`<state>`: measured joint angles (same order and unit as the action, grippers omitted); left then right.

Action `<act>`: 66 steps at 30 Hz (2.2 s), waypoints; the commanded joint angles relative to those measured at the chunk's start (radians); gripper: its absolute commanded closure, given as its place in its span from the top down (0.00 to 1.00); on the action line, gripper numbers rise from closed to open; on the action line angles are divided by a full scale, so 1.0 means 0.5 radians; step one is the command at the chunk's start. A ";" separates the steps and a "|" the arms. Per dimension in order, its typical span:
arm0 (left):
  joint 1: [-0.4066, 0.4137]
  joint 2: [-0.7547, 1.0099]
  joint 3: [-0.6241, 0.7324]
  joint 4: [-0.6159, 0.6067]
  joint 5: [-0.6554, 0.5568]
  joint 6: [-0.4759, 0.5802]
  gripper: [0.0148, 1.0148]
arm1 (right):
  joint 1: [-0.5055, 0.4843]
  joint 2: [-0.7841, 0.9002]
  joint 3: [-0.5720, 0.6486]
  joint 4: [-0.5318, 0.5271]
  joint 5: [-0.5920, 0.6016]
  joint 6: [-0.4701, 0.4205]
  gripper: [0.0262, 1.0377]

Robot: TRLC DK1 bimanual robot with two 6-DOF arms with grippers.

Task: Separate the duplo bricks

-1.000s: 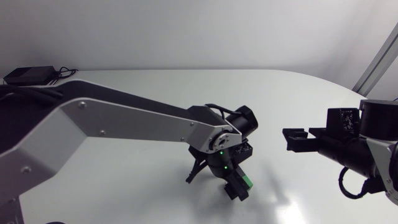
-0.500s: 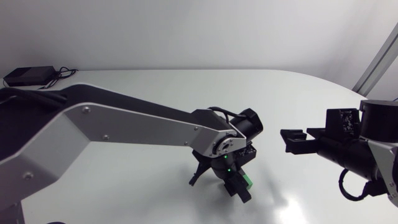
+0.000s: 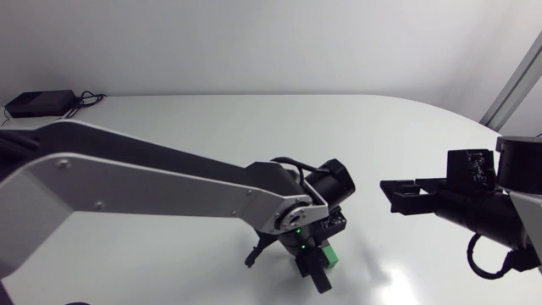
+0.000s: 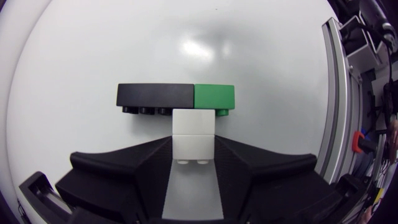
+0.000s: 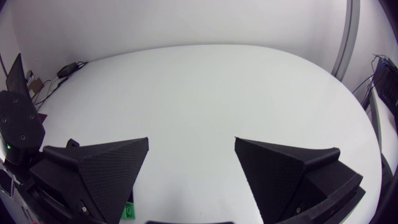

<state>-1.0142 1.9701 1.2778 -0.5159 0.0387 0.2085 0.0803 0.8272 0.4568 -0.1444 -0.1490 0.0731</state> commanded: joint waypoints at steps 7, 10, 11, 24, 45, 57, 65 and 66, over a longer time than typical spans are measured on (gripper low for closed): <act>-0.033 -0.615 -0.396 0.179 -0.222 0.408 0.27 | -0.317 0.134 0.421 -0.448 -0.598 0.250 0.96; 0.010 -0.771 -0.509 0.308 -0.219 0.476 0.27 | -0.339 0.242 0.562 -0.665 -0.807 0.253 0.96; 0.034 -0.817 -0.531 0.342 -0.215 0.482 0.27 | -0.351 0.300 0.611 -0.733 -0.886 0.253 0.96; 0.046 -0.955 -0.736 0.725 -0.047 0.448 0.27 | -0.538 1.067 0.930 -1.169 -1.963 -0.358 0.96; 0.080 -0.906 -0.607 0.777 0.156 0.368 0.27 | -0.151 1.309 1.013 -1.512 -1.948 -0.922 0.78; 0.065 -0.894 -0.607 0.780 0.159 0.368 0.27 | -0.038 1.288 1.016 -1.503 -1.960 -0.916 0.48; 0.053 -0.894 -0.598 0.777 0.171 0.362 0.27 | -0.004 1.275 1.007 -1.494 -1.963 -0.910 0.44; 0.053 -0.894 -0.598 0.777 0.174 0.362 0.27 | 0.005 1.272 1.004 -1.494 -1.963 -0.910 0.44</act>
<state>-0.9821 1.5036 0.9485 -0.1413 0.1108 0.4057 0.0620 1.4635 0.9520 -0.8833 -1.1149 -0.3603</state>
